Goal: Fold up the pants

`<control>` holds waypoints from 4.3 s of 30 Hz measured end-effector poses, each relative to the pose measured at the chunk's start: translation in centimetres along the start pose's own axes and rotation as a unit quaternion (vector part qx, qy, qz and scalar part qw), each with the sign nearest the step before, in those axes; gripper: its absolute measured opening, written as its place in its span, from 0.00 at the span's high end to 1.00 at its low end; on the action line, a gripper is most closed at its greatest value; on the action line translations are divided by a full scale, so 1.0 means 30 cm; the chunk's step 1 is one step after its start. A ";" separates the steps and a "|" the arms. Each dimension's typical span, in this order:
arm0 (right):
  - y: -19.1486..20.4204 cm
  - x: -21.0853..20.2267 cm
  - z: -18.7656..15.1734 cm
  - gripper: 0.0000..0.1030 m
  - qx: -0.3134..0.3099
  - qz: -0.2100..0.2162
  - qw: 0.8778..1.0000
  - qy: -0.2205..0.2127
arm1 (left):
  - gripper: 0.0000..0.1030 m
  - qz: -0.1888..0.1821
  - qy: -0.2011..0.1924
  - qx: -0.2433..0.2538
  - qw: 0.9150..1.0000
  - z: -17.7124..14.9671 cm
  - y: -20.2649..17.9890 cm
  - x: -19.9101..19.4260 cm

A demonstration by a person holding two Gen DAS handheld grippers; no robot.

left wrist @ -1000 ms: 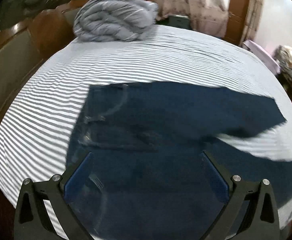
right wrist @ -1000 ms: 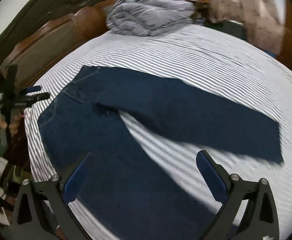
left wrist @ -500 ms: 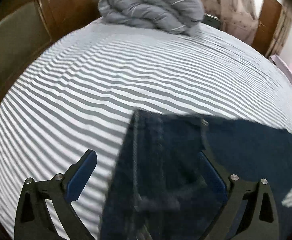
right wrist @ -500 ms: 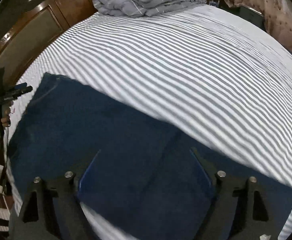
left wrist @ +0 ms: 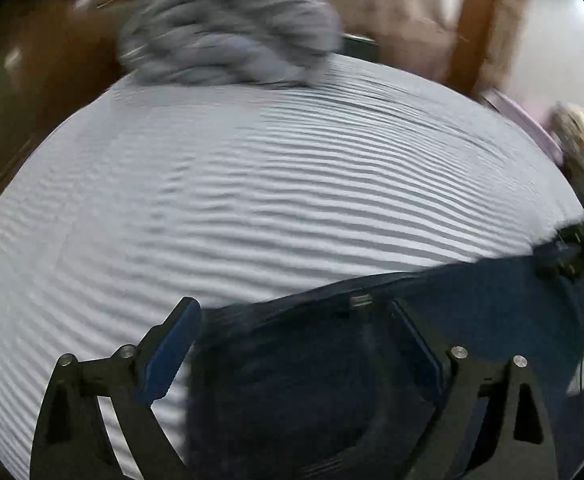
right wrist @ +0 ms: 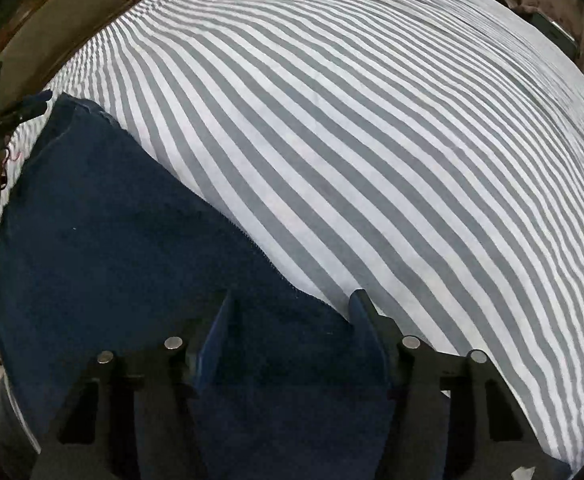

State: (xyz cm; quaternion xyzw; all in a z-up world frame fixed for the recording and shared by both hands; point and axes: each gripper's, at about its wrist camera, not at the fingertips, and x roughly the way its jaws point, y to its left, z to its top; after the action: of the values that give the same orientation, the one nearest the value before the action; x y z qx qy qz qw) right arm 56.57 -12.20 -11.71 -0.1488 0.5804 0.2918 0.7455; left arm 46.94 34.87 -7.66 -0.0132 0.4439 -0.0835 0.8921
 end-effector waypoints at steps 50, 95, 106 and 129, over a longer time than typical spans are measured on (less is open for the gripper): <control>-0.068 -0.006 0.085 0.72 0.039 -0.039 0.998 -0.034 | 0.53 0.047 0.090 0.136 0.985 0.038 -0.022 0.112; 0.250 -0.528 -0.152 0.95 -0.037 -0.052 0.995 -0.081 | 0.79 -0.069 -0.007 -0.004 0.998 -0.071 0.119 -0.420; 0.654 -0.634 -0.598 0.95 -0.048 -0.021 0.995 -0.089 | 0.78 -0.063 0.042 0.028 0.997 -0.444 0.106 -0.676; 0.860 -0.172 -0.960 0.91 0.001 0.036 0.998 0.051 | 0.77 0.006 0.138 0.058 0.989 -0.865 0.103 -0.561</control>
State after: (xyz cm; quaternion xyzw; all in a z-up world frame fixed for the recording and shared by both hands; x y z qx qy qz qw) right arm 17.66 -9.45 -11.90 -0.1418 0.6226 0.3096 0.7045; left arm 16.79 41.93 -10.39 0.0532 0.5576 -0.1049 0.8218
